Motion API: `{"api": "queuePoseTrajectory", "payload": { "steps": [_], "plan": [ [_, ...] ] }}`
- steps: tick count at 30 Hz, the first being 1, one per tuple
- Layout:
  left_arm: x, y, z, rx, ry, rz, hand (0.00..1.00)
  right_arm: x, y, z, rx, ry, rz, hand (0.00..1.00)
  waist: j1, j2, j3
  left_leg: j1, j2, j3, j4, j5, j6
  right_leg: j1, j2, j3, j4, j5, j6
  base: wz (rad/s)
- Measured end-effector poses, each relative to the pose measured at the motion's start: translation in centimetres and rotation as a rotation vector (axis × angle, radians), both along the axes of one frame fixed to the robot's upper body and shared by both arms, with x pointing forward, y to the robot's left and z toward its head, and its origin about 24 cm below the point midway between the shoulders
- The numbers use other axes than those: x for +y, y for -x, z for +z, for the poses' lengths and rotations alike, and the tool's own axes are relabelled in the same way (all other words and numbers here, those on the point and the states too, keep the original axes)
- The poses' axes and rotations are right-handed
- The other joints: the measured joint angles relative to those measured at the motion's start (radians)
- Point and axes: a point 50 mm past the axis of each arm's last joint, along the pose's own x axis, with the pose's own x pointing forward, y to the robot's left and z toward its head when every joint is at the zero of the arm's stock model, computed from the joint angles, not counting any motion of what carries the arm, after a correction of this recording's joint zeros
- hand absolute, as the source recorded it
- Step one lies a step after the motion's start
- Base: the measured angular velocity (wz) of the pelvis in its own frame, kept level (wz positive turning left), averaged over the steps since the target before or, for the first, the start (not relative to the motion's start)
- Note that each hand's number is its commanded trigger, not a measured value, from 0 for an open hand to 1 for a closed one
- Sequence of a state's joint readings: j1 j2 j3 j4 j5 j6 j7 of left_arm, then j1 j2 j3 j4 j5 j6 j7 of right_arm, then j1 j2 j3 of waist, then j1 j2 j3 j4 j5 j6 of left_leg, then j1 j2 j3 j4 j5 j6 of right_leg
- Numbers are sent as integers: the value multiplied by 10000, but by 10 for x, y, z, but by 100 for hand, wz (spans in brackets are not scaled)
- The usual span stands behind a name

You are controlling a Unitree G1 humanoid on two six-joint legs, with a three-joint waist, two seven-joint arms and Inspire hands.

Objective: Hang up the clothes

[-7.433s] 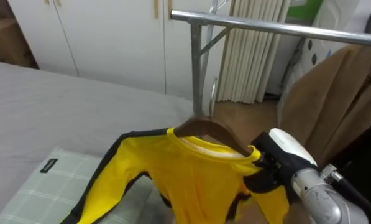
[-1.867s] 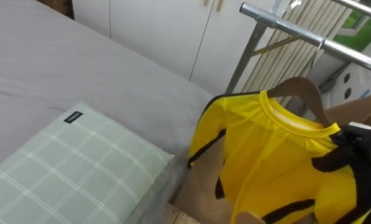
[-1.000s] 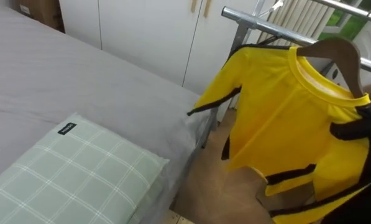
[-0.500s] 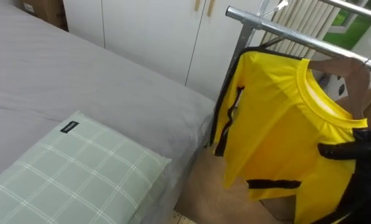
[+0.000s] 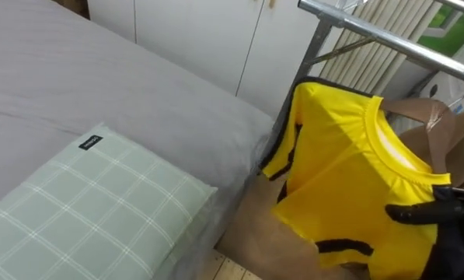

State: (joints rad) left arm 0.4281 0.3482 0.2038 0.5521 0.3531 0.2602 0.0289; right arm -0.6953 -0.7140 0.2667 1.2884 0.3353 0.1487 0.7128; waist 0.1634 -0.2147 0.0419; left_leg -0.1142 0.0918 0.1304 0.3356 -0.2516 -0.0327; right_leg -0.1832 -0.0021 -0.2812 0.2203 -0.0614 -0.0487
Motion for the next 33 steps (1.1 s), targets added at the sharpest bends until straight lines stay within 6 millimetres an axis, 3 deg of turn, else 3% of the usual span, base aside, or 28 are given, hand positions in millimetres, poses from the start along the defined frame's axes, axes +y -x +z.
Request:
{"api": "queuePoseTrajectory", "payload": {
  "steps": [12,27,33],
  "plan": [
    [4,-4,4,-242,-4,69,0,4,5,-8,1468,1111,1181,100,105,-261,-1,-15,15,46,56,0,-2,-5,21,40,-10,39,-25,0],
    [2,-9,6,-299,-32,-149,0,9,8,-14,1780,883,1561,100,301,-254,6,1,38,84,128,-3,-5,12,27,32,-7,92,-55,-1],
    [2,-9,7,-347,-21,-79,0,5,9,-14,2114,1775,1656,100,314,-291,12,21,13,51,71,8,-13,20,19,31,-12,92,-55,1]
  ]
}}
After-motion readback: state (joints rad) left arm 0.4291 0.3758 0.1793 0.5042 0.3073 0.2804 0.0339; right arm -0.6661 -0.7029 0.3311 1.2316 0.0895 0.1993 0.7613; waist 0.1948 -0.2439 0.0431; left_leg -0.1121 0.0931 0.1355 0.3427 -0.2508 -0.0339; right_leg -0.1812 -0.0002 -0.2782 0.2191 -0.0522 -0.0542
